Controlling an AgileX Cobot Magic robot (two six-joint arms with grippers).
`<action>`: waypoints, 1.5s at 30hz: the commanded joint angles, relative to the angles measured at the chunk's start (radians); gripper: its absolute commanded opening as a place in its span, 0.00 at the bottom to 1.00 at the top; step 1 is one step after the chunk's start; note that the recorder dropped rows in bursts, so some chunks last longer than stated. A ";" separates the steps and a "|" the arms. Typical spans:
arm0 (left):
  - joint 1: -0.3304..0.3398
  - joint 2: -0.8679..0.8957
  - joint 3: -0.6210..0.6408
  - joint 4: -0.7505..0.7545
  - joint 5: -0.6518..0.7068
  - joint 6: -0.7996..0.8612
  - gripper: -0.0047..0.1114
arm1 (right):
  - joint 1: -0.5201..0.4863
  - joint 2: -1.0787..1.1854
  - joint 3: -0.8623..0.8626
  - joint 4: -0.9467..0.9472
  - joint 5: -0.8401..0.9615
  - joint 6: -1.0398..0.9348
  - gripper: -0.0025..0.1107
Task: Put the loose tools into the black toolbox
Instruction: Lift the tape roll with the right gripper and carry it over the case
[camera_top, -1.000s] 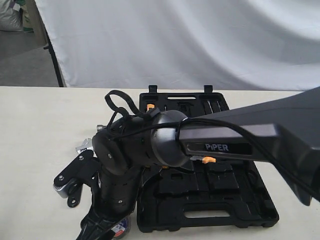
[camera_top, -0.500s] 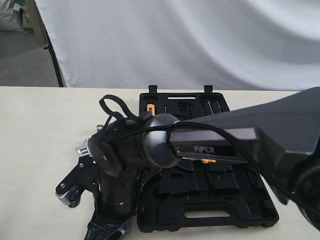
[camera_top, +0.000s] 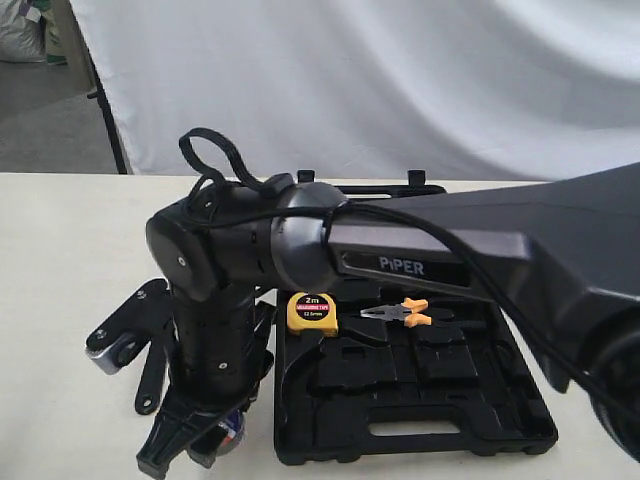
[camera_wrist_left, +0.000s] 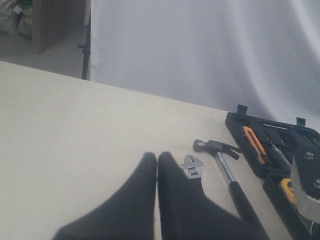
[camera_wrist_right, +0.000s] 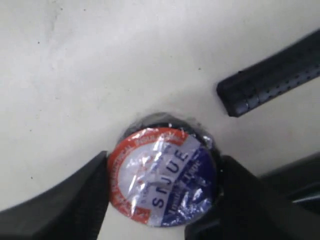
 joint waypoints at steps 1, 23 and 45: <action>0.025 -0.003 -0.003 0.004 -0.007 -0.005 0.05 | -0.001 -0.005 -0.054 -0.096 0.066 0.001 0.02; 0.025 -0.003 -0.003 0.004 -0.007 -0.005 0.05 | -0.374 -0.056 -0.063 -0.438 -0.183 0.388 0.02; 0.025 -0.003 -0.003 0.004 -0.007 -0.005 0.05 | -0.570 0.010 -0.063 -0.255 -0.220 0.552 0.02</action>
